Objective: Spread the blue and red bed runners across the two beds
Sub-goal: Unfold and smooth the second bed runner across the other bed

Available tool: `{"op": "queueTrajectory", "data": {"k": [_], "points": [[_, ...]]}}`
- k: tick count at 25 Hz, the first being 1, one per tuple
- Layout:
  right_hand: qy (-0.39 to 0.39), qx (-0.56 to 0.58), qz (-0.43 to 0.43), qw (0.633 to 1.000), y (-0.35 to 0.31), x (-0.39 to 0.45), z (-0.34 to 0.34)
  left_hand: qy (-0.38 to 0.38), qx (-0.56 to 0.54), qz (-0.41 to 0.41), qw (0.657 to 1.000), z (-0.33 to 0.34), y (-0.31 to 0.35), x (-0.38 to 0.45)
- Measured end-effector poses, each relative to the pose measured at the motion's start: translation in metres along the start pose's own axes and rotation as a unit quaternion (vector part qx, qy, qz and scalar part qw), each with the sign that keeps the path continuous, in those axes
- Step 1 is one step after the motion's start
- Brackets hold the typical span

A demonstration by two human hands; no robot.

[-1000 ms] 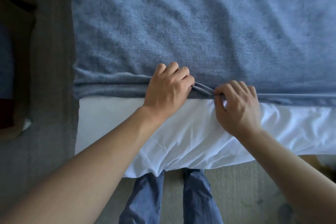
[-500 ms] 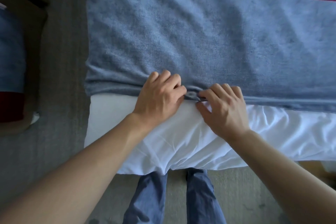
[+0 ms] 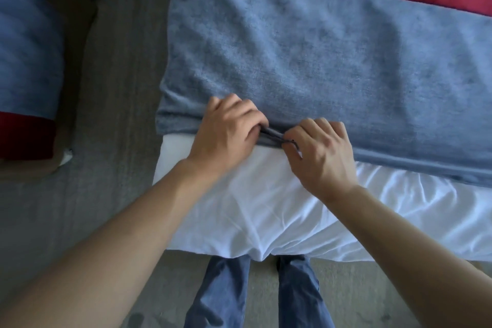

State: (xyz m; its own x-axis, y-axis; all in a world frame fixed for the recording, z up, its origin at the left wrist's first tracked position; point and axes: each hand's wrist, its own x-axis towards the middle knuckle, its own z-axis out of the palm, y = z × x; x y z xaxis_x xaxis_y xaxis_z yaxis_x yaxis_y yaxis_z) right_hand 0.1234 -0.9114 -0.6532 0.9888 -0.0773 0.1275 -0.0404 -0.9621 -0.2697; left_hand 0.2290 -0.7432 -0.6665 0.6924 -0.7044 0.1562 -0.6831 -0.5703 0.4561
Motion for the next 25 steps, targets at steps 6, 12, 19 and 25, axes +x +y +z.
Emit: {"op": "queueTrajectory", "data": {"k": [6,12,19,25], "points": [[0.074,0.034,0.037,0.996,-0.003,-0.004,-0.012,0.049,0.018,-0.115,0.992,-0.006,-0.012,0.019],[0.040,0.057,0.071,0.995,-0.012,-0.001,-0.017,0.062,-0.058,0.005,0.996,-0.004,0.014,-0.018],[0.006,0.078,0.061,0.995,-0.012,-0.004,-0.020,0.056,0.015,-0.032,0.998,-0.002,0.010,-0.022],[-0.010,0.098,0.015,0.995,-0.005,-0.003,-0.023,0.056,0.042,-0.052,0.996,-0.004,0.030,-0.019]]}}
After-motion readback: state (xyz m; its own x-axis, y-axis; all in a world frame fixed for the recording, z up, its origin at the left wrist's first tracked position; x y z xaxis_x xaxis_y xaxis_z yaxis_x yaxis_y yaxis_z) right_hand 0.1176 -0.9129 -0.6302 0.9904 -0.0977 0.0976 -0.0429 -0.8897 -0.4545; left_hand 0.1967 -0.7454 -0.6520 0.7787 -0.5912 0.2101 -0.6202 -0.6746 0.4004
